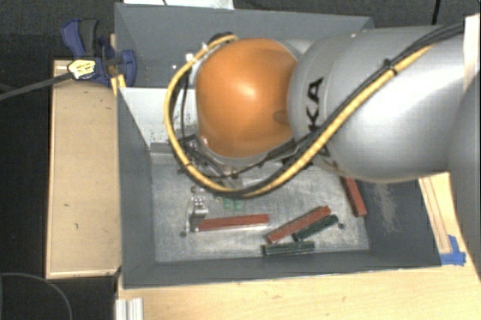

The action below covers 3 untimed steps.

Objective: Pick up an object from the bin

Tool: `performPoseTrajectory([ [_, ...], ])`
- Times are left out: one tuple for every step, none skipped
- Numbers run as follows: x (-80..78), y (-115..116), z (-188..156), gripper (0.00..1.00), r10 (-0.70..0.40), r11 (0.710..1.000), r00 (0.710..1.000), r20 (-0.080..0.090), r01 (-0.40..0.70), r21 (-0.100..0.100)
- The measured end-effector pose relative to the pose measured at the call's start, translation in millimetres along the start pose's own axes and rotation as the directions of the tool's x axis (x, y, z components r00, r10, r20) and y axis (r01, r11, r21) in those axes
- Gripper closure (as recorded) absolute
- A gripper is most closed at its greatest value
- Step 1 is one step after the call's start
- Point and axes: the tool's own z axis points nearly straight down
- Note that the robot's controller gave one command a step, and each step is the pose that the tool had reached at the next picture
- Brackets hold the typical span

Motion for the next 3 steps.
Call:
performPoseTrajectory([
  [-4.7, -13.5, 56.4, 0.00, -0.001, 1.000, 1.000, 0.005, 0.001, -0.002],
  [2.4, -72.4, 87.3, 0.00, -0.023, 1.000, 1.000, -0.003, 0.023, 0.001],
  [-16.2, -56.9, 161.6, 1.00, -0.167, 0.986, 0.986, 0.007, 0.167, -0.002],
])
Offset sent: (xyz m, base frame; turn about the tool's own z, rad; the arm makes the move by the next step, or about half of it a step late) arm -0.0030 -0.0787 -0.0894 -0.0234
